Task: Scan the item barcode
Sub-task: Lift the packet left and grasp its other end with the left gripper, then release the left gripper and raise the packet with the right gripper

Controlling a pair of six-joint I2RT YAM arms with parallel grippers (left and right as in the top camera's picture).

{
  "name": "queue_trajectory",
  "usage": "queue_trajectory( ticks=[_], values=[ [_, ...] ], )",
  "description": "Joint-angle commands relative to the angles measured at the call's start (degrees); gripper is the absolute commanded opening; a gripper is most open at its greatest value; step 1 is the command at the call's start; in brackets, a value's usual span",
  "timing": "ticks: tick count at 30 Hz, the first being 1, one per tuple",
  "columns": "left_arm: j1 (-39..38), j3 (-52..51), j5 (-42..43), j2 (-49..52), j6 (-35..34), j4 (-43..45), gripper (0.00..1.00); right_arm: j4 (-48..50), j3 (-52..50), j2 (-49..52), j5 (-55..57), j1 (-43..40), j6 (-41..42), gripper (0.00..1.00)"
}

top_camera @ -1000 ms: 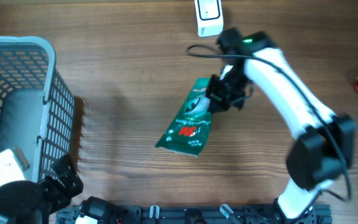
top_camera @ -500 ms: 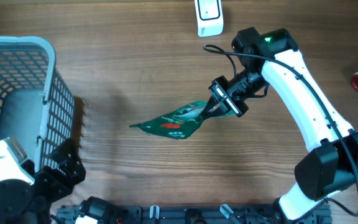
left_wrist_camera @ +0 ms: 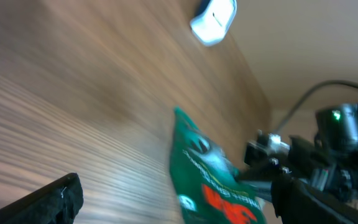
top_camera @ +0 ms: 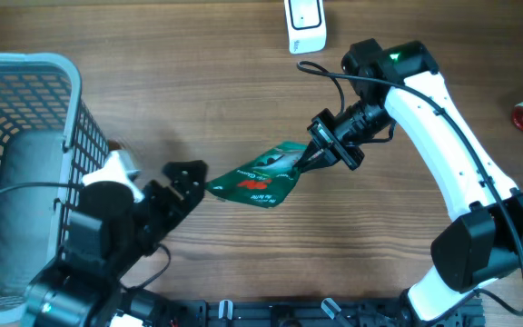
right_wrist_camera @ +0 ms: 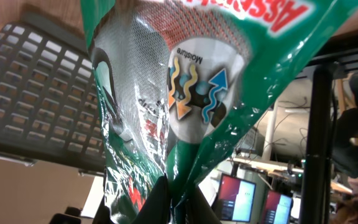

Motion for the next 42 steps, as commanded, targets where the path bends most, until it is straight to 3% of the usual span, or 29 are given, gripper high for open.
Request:
queue_trajectory(
  ticks=[1,9,13,14,19,20,21,23,25,26,28,32,37,40,42],
  values=[
    [0.24,-1.14,11.21,1.57,-11.58,2.34,1.0,-0.04,-0.02,-0.02,2.43,-0.26,-1.14,0.04],
    [0.24,-1.2,21.49,14.27,-13.14,4.11,1.0,-0.02,-0.02,-0.02,2.43,-2.16,-1.18,0.04],
    [0.24,-1.2,31.17,22.47,-13.16,11.32,0.87,-0.02,-0.02,-0.02,1.49,-2.62,-1.18,0.04],
    [0.24,-1.2,34.16,24.57,-13.16,14.34,0.82,-0.02,-0.02,-0.02,1.22,-2.62,-1.2,0.04],
    [0.31,-1.2,41.81,33.03,-16.92,22.08,0.26,-0.02,-0.02,-0.02,1.18,-2.62,-2.27,0.05],
    [0.35,-1.2,42.4,34.1,-18.05,22.03,0.12,0.0,-0.02,-0.02,1.18,-2.67,-2.23,0.13],
    [0.35,-1.2,42.66,34.8,-19.12,22.03,0.04,0.37,-0.02,-0.02,1.27,-2.73,-2.25,0.29],
    [0.35,-1.2,43.74,35.82,-22.62,22.03,0.04,4.37,-0.02,-0.02,4.94,-2.73,-2.25,0.8],
    [0.63,-1.2,45.27,35.89,-28.44,22.03,0.04,12.28,-0.02,-0.02,15.69,-2.71,-3.02,1.0],
    [1.09,-1.2,46.27,35.89,-30.38,22.01,0.04,14.91,-0.02,-0.02,21.0,-2.71,-4.81,1.0],
    [3.3,-1.2,48.02,35.89,-34.25,21.44,0.04,19.17,0.0,-0.02,34.8,-2.73,-16.13,1.0],
    [8.41,-1.2,49.7,35.89,-35.65,21.11,0.04,20.83,0.11,-0.57,42.77,-4.02,-25.07,1.0],
    [15.58,-1.2,50.4,35.89,-35.6,21.09,0.04,27.28,0.11,-5.53,39.39,-4.96,-57.07,1.0],
    [18.27,-1.2,50.77,35.89,-35.63,21.09,0.04,30.73,0.11,-10.29,30.03,-5.01,-74.07,1.0],
    [19.67,-1.2,51.04,35.89,-35.65,21.09,0.04,32.57,0.09,-13.16,18.34,-4.98,-87.58,0.88]
  ],
)
